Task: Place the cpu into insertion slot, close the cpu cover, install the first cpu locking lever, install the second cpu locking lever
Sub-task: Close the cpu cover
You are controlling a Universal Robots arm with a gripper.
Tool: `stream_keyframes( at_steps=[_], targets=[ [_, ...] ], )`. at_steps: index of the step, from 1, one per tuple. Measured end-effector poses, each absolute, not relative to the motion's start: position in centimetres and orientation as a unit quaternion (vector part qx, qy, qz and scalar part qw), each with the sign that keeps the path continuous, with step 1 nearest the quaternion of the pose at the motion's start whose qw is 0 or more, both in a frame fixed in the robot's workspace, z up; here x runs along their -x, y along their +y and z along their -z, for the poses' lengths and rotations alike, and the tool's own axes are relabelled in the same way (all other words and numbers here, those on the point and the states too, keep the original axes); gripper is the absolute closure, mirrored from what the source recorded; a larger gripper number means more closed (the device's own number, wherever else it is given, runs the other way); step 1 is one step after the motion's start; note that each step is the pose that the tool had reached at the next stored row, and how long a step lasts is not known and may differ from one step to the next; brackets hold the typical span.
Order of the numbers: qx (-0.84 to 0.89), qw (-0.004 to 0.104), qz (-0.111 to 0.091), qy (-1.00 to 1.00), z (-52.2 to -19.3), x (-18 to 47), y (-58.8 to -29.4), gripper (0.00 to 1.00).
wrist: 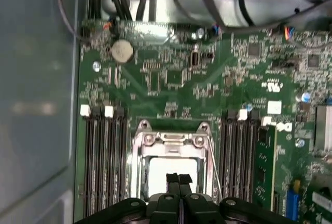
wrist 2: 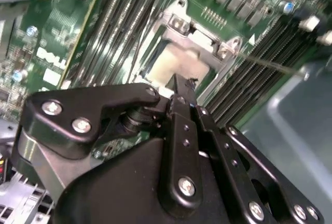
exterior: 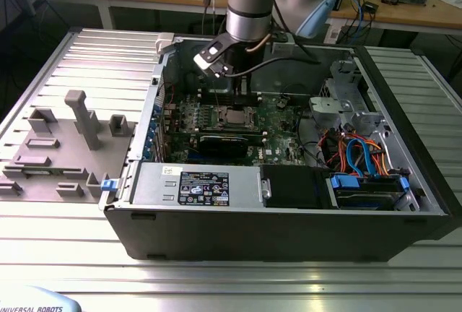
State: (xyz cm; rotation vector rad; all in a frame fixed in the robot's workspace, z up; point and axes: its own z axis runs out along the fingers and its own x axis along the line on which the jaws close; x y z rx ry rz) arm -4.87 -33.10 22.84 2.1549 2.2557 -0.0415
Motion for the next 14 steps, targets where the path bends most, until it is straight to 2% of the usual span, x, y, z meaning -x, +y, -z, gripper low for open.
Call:
stream_keyframes(
  at_steps=[14],
  targets=[
    [-0.678, 0.010, 0.012, 0.734, -21.1, 7.2, -33.1, 0.89]
  ],
)
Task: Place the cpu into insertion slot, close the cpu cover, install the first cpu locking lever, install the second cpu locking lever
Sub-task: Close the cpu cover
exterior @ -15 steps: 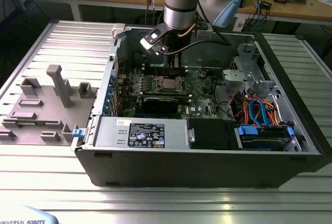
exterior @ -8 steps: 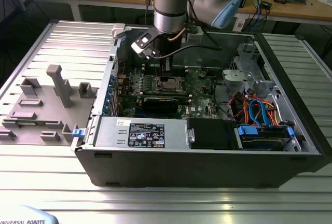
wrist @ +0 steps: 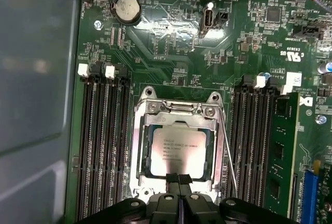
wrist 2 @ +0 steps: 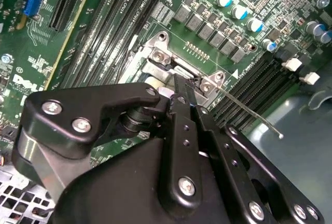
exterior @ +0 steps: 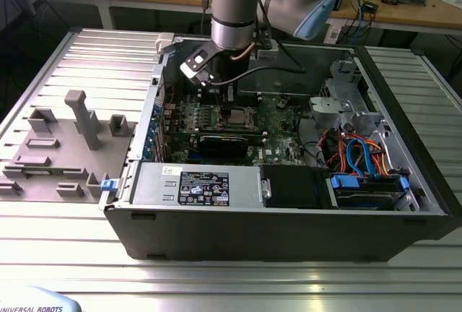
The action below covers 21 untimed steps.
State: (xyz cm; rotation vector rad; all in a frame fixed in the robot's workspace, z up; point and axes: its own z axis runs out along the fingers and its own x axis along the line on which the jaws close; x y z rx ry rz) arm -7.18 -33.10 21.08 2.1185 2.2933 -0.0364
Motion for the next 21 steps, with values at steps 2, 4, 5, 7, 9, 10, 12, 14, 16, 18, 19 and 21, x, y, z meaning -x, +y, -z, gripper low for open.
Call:
stream_keyframes(
  at_steps=[2, 4, 5, 7, 9, 10, 12, 14, 16, 18, 19, 21],
  targets=[
    [-0.678, 0.010, 0.012, 0.735, -20.83, 7.19, -33.10, 0.89],
    [-0.678, 0.010, 0.012, 0.735, -20.77, 7.20, -33.10, 0.89],
    [-0.678, 0.010, 0.012, 0.735, -20.70, 7.19, -33.09, 0.89],
    [-0.678, 0.010, 0.012, 0.735, -20.56, 7.20, -33.10, 0.89],
    [-0.678, 0.010, 0.012, 0.735, -20.55, 7.20, -33.11, 0.89],
    [-0.678, 0.010, 0.012, 0.735, -20.55, 7.20, -33.10, 0.89],
    [-0.678, 0.010, 0.012, 0.735, -20.80, 7.22, -33.09, 0.89],
    [-0.678, 0.010, 0.012, 0.735, -21.03, 7.22, -33.10, 0.89],
    [-0.678, 0.010, 0.011, 0.735, -21.07, 7.21, -33.09, 0.89],
    [-0.678, 0.010, 0.012, 0.735, -21.09, 6.95, -33.10, 0.89],
    [-0.678, 0.010, 0.012, 0.735, -21.09, 6.78, -33.10, 0.89],
    [-0.678, 0.010, 0.012, 0.735, -21.08, 6.37, -33.10, 0.89]
  ],
)
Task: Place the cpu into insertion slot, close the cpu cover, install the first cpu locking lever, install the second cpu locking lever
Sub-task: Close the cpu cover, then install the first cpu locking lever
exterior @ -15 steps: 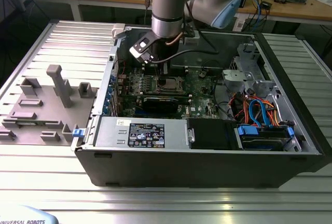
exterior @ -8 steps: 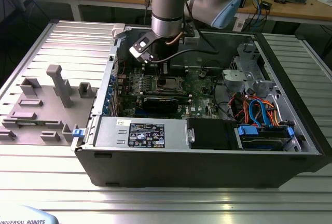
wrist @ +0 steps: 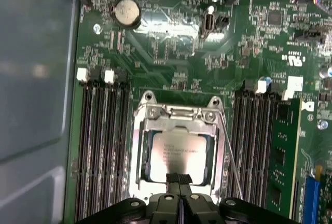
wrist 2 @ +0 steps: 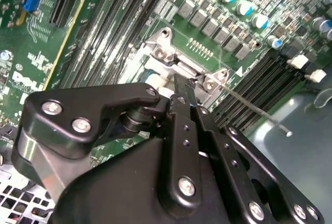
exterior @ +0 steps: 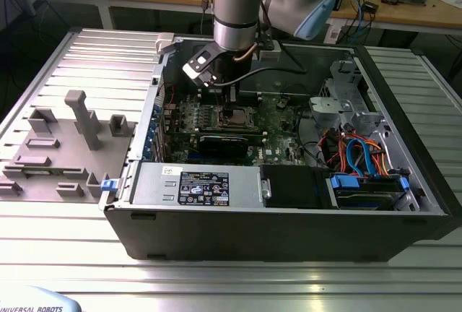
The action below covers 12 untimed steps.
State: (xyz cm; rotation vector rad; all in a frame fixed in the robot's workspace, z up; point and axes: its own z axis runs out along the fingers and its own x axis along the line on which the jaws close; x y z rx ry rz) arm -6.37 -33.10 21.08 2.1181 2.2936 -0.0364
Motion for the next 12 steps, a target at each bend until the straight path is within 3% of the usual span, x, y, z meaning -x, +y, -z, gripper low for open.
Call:
stream_keyframes(
  at_steps=[12],
  targets=[
    [-0.678, 0.010, 0.012, 0.735, -21.1, 4.7, -33.1, 0.89]
  ],
)
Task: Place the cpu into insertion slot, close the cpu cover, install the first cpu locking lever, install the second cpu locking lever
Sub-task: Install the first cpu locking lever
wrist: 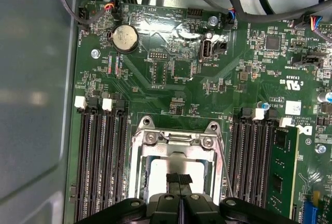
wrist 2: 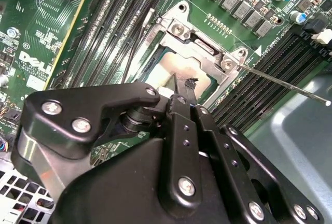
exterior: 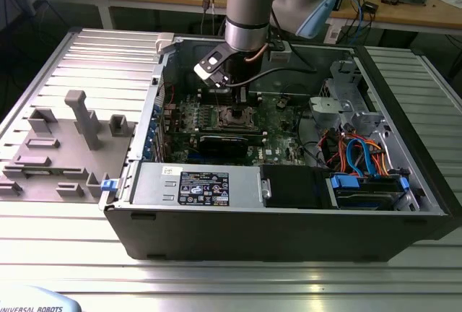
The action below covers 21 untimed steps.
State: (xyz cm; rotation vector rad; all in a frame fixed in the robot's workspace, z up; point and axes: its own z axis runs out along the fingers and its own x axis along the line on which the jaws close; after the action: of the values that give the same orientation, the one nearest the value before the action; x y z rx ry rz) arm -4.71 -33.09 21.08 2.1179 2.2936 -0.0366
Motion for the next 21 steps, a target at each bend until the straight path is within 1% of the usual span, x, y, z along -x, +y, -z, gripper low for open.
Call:
stream_keyframes(
  at_steps=[13, 19, 21],
  targets=[
    [-0.678, 0.010, 0.012, 0.735, -21.4, 4.7, -33.1, 0.89],
    [-0.678, 0.010, 0.012, 0.735, -23.4, 4.7, -33.1, 0.89],
    [-0.678, 0.010, 0.012, 0.735, -24.8, 4.7, -33.1, 0.89]
  ],
)
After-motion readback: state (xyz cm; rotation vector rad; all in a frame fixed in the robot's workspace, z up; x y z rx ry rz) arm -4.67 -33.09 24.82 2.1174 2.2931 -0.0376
